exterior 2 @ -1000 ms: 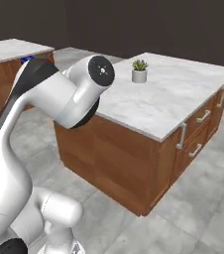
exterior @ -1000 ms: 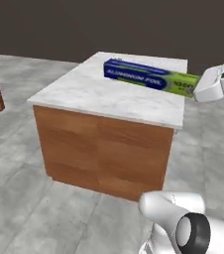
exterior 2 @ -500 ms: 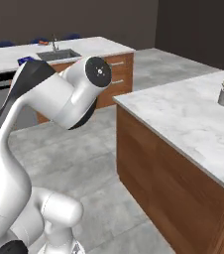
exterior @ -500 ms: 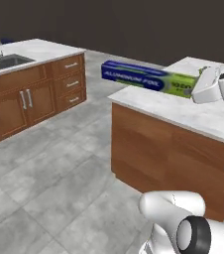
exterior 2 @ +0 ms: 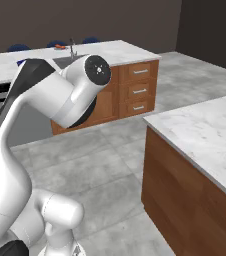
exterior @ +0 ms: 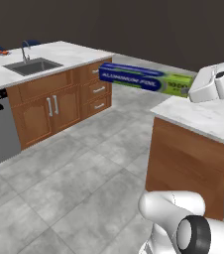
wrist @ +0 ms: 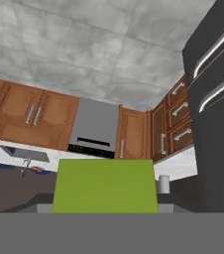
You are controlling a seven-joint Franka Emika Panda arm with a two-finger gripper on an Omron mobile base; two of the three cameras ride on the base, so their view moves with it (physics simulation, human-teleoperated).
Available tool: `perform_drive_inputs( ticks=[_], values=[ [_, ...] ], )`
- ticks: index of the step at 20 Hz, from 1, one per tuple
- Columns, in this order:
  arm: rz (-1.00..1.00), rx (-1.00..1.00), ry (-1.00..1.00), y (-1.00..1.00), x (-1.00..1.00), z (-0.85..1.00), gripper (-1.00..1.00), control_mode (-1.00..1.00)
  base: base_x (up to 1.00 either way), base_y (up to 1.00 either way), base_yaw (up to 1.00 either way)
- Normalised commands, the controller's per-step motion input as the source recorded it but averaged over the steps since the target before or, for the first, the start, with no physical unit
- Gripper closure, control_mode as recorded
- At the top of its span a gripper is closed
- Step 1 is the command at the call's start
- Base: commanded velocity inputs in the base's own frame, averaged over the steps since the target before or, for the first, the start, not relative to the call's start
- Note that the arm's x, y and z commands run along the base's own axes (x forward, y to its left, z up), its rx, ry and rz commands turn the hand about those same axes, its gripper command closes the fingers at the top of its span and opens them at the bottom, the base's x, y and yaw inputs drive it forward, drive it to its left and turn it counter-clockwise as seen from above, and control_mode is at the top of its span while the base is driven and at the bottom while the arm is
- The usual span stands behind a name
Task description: Retrieve the tupperware and aluminum foil from the cabinet and place them on the dining counter near the plate with squash and sweet potato to prepare for storing leftovers.
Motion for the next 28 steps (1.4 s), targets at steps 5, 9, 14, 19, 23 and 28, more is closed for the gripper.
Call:
perform_drive_inputs(
  ticks=[5, 9, 14, 19, 23, 28],
  values=[
    [0.0, 0.0, 0.0, 0.0, 0.0, 0.0, 1.0, 1.0, 1.0, 0.71, 0.09],
    [0.0, 0.0, 0.0, 0.0, 0.0, 0.0, 1.0, 1.0, 1.0, 0.45, 0.07],
    [0.0, 0.0, 0.0, 0.0, 0.0, 0.0, 1.0, 1.0, 1.0, 0.12, 0.0],
    [0.0, 0.0, 0.0, 0.0, 0.0, 0.0, 1.0, 1.0, 1.0, 0.0, -0.02],
    [0.0, 0.0, 0.0, 0.0, 0.0, 0.0, 1.0, 1.0, 1.0, 0.0, -0.02],
    [0.0, 0.0, 0.0, 0.0, 0.0, 0.0, 1.0, 1.0, 1.0, -0.07, -0.06]
  ],
)
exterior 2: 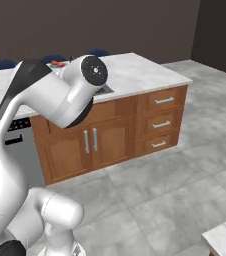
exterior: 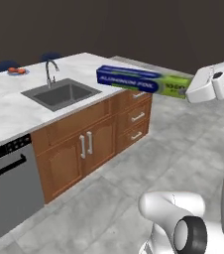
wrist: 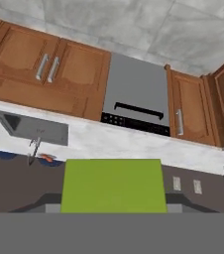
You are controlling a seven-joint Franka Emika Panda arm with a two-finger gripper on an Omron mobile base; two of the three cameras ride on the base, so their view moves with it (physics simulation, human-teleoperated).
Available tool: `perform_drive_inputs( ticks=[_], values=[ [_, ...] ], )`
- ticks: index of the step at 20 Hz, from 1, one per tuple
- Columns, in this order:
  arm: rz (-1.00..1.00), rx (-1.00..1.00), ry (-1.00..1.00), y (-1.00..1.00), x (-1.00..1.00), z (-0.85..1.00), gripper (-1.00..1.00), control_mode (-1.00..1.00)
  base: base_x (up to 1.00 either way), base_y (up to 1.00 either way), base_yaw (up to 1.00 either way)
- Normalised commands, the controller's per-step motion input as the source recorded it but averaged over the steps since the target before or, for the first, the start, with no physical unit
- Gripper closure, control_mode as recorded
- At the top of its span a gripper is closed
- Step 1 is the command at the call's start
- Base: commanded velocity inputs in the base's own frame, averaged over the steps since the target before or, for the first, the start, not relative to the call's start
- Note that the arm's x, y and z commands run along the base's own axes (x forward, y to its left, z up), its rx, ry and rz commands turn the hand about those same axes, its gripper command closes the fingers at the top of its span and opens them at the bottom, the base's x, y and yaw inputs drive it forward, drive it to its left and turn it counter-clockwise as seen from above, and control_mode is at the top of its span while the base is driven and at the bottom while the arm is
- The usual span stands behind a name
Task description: Retrieve the tupperware and aluminum foil from the cabinet and place them on the dining counter near the plate with squash and sweet potato to prepare for storing leftovers.
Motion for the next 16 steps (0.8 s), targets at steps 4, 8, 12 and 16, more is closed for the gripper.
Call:
perform_drive_inputs(
  ticks=[4, 8, 12, 16],
  values=[
    [0.0, 0.0, 0.0, 0.0, 0.0, 0.0, 1.0, 1.0, 1.0, -0.35, -0.16],
    [0.0, 0.0, 0.0, 0.0, 0.0, 0.0, 1.0, 1.0, 1.0, -0.31, -0.31],
    [0.0, 0.0, 0.0, 0.0, 0.0, 0.0, 1.0, 1.0, 1.0, -0.14, -0.38],
    [0.0, 0.0, 0.0, 0.0, 0.0, 0.0, 1.0, 1.0, 1.0, -0.01, -0.4]
  ],
)
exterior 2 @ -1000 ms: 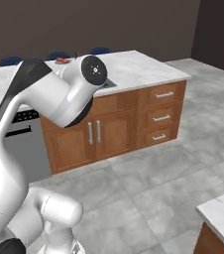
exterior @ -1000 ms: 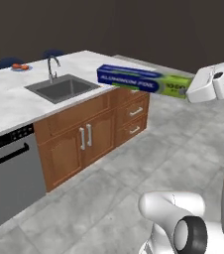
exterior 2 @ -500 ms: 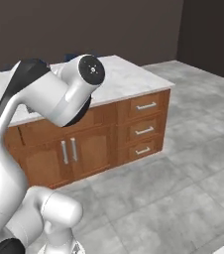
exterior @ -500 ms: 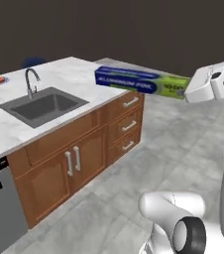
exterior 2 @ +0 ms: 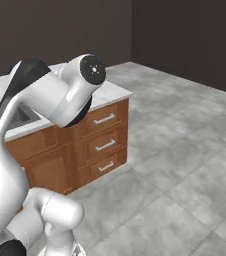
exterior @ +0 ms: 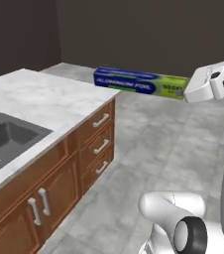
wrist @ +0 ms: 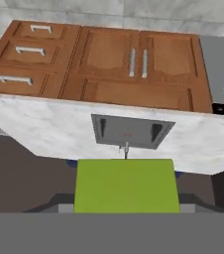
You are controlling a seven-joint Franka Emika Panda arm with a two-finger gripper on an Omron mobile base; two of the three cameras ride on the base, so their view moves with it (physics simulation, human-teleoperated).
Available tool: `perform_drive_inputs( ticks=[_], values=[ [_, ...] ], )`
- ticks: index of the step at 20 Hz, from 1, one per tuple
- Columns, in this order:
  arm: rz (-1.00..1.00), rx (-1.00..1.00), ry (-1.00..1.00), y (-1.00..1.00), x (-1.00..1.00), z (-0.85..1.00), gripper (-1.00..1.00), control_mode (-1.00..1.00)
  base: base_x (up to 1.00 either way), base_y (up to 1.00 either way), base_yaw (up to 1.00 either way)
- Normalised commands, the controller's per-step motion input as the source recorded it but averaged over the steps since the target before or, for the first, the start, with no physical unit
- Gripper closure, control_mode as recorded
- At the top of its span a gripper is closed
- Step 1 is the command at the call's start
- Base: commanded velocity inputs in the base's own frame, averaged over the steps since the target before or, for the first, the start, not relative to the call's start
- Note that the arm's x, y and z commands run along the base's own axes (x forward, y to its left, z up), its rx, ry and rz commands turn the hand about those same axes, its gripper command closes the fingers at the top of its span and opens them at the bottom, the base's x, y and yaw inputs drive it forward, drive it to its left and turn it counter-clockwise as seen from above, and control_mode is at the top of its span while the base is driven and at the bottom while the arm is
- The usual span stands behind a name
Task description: Retrieve the tupperware and aluminum foil from the cabinet and place them on the dining counter near the plate with squash and sweet potato to prepare for storing leftovers.
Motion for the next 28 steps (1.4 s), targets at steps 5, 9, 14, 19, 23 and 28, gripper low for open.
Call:
perform_drive_inputs(
  ticks=[5, 9, 14, 19, 23, 28],
  values=[
    [0.0, 0.0, 0.0, 0.0, 0.0, 0.0, 1.0, 1.0, 1.0, 0.0, -0.36],
    [0.0, 0.0, 0.0, 0.0, 0.0, 0.0, 1.0, 1.0, 1.0, 0.0, -0.29],
    [0.0, 0.0, 0.0, 0.0, 0.0, 0.0, 1.0, 1.0, 1.0, 0.0, -0.18],
    [0.0, 0.0, 0.0, 0.0, 0.0, 0.0, 1.0, 1.0, 1.0, -0.02, -0.03],
    [0.0, 0.0, 0.0, 0.0, 0.0, 0.0, 1.0, 1.0, 1.0, -0.33, 0.04],
    [0.0, 0.0, 0.0, 0.0, 0.0, 0.0, 1.0, 1.0, 1.0, -0.53, 0.01]
  ],
)
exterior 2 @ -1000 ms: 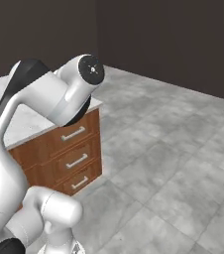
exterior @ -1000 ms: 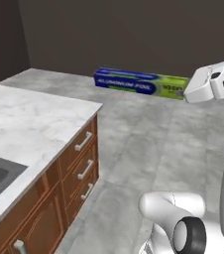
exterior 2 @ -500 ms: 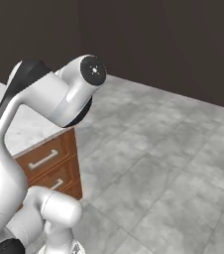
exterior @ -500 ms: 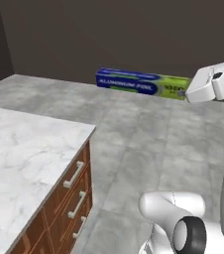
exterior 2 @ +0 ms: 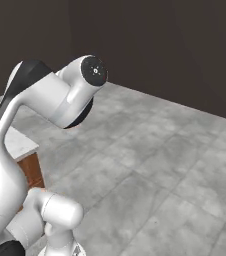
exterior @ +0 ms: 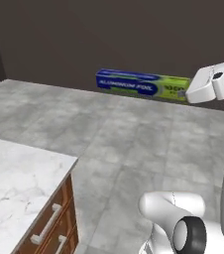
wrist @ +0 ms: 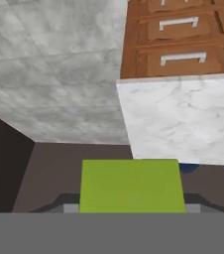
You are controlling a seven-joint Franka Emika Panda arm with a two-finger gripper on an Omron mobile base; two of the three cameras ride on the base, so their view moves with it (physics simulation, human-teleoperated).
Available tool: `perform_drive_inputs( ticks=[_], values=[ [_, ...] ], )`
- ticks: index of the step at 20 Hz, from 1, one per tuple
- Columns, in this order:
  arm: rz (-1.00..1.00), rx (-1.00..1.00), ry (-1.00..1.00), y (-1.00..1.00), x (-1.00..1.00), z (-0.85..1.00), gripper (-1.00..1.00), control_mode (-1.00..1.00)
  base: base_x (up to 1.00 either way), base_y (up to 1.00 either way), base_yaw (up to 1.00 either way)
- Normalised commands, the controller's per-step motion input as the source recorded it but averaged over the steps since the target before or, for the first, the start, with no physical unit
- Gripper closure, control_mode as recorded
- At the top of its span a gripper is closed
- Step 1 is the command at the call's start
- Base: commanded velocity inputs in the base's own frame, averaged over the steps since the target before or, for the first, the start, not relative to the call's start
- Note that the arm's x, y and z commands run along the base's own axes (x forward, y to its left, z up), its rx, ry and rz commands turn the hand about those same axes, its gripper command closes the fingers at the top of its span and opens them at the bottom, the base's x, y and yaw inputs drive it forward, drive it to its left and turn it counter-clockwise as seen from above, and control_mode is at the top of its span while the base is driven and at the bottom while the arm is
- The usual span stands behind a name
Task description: Retrieve the tupperware and aluminum foil from the cabinet and place them on the dining counter near the plate with squash and sweet potato to prepare for storing leftovers.
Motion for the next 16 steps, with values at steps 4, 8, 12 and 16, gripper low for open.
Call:
perform_drive_inputs(
  ticks=[4, 8, 12, 16],
  values=[
    [0.0, 0.0, 0.0, 0.0, 0.0, 0.0, 1.0, 1.0, 1.0, -0.25, 0.07],
    [0.0, 0.0, 0.0, 0.0, 0.0, 0.0, 1.0, 1.0, 1.0, 0.0, 0.32],
    [0.0, 0.0, 0.0, 0.0, 0.0, 0.0, 1.0, 1.0, 1.0, 0.0, 0.45],
    [0.0, 0.0, 0.0, 0.0, 0.0, 0.0, 1.0, 1.0, 1.0, -0.03, 0.48]
  ],
)
